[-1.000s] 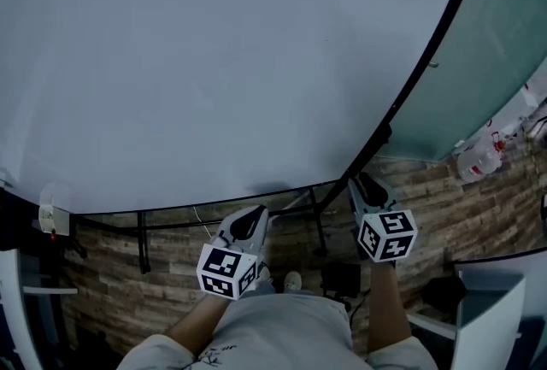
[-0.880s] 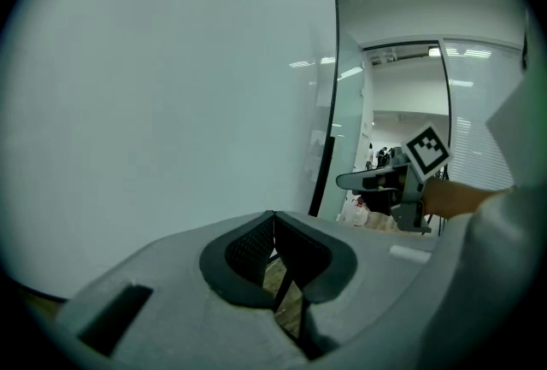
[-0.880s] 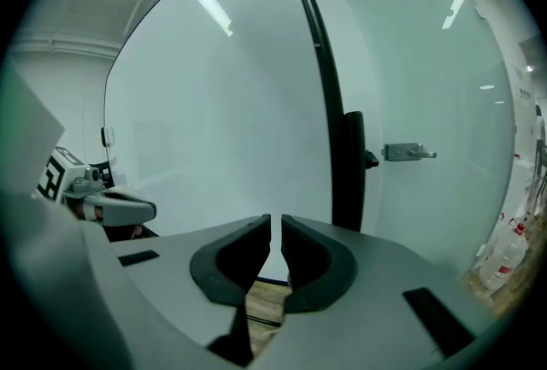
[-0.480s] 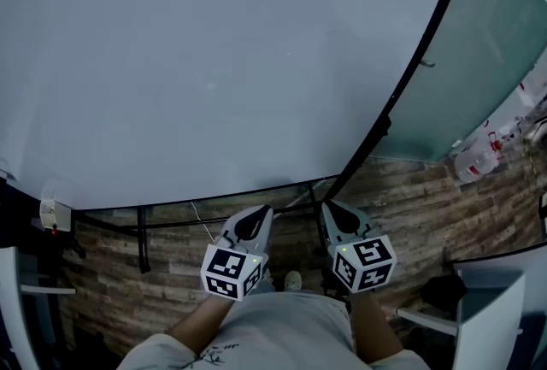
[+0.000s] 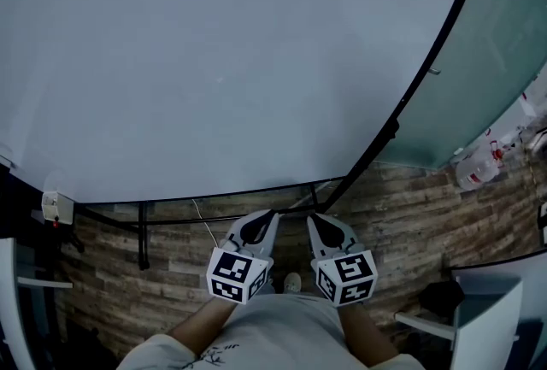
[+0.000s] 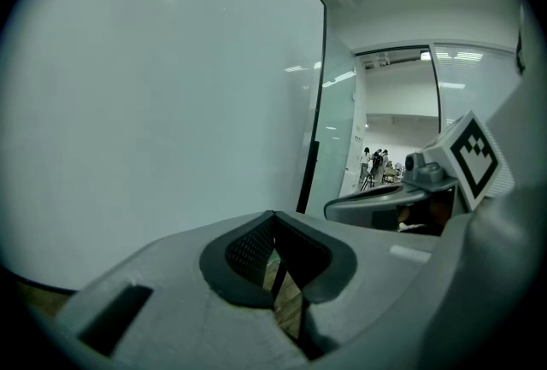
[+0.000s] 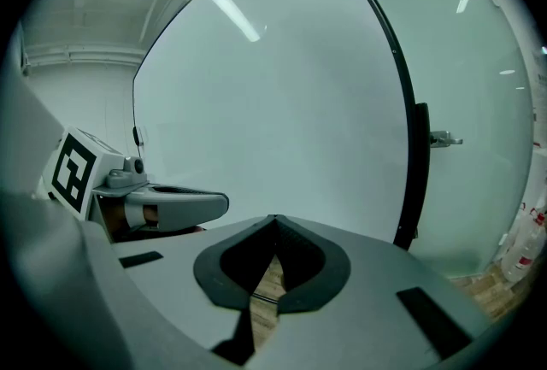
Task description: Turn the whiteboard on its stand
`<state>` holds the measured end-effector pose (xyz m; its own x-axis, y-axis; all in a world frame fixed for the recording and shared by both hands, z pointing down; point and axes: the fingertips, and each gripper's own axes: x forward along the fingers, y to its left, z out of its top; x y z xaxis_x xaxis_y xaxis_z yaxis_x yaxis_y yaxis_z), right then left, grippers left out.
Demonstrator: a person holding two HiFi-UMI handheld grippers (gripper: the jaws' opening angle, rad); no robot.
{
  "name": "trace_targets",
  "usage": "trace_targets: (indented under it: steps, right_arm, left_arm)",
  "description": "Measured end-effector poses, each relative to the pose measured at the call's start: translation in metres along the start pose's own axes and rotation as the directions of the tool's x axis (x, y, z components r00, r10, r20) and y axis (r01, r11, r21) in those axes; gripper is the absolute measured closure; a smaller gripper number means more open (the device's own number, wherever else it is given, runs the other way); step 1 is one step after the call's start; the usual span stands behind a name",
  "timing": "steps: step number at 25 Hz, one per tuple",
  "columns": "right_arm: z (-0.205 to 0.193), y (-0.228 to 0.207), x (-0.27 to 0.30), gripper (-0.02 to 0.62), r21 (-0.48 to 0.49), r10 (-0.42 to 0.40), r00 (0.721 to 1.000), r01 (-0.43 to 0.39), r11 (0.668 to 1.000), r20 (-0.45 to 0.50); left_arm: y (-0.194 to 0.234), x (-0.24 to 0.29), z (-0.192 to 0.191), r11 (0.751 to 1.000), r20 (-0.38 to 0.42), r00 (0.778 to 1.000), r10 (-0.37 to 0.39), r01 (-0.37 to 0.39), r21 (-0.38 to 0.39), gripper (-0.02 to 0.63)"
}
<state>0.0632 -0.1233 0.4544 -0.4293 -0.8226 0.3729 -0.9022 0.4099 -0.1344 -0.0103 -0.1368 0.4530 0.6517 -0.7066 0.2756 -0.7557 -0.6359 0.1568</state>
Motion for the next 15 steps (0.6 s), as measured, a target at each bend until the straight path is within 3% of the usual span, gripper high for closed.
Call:
trace_targets:
  steps: [15]
  right_arm:
    - [-0.001,0.015,-0.003,0.589,-0.019,0.027,1.0,-0.027,0.999,-0.004]
  left_arm:
    - [-0.007,-0.005,0.002,1.0,-0.006,1.0,-0.023,0.023,0.011,0.595]
